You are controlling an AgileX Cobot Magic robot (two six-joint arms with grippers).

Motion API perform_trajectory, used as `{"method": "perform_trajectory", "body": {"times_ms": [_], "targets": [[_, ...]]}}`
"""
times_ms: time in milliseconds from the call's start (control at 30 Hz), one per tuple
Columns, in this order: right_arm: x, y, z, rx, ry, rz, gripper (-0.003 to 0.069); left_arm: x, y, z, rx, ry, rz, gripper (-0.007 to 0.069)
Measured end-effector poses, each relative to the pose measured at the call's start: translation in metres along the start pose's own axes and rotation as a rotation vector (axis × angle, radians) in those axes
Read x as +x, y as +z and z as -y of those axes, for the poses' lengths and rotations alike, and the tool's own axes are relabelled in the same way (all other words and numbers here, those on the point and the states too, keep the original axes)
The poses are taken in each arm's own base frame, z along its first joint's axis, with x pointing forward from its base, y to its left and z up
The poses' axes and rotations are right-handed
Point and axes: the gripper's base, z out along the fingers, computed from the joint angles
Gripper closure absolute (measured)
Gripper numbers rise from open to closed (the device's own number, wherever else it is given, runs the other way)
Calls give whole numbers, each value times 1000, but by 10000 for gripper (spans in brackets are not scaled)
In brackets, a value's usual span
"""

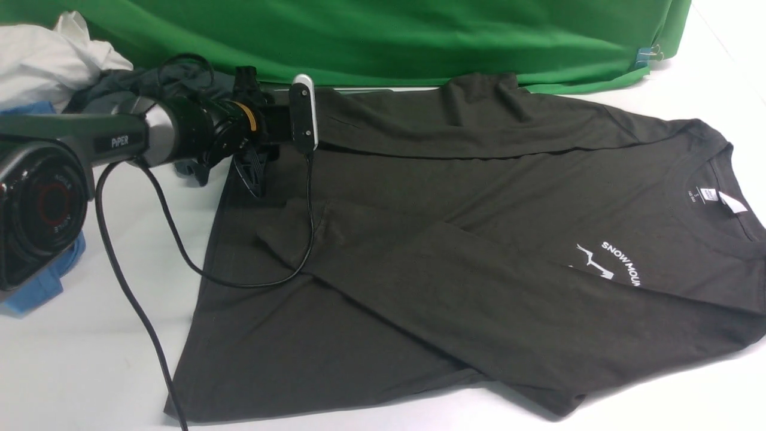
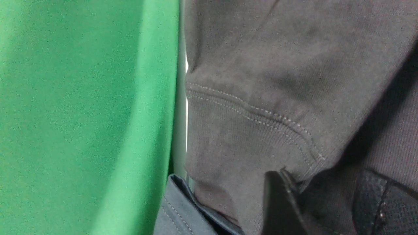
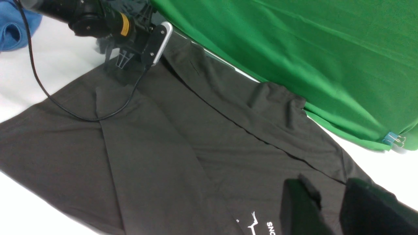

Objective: Fold a long-sleeved shirt on a white desktop.
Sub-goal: 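Grab the top left corner of the dark shirt with the left gripper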

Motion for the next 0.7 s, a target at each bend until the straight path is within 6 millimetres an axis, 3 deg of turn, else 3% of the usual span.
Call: {"method": "perform_trajectory", "body": {"times_ms": [167, 400, 700], "targets": [[0, 0, 0, -3, 16, 2, 473, -2, 3, 0, -25, -1, 22, 455], [0, 0, -4, -48, 44, -3, 473, -3, 2, -5, -65, -2, 46, 578], [0, 0, -5, -59, 52, -4, 473, -8, -13, -10, 42, -70, -34, 599]]}}
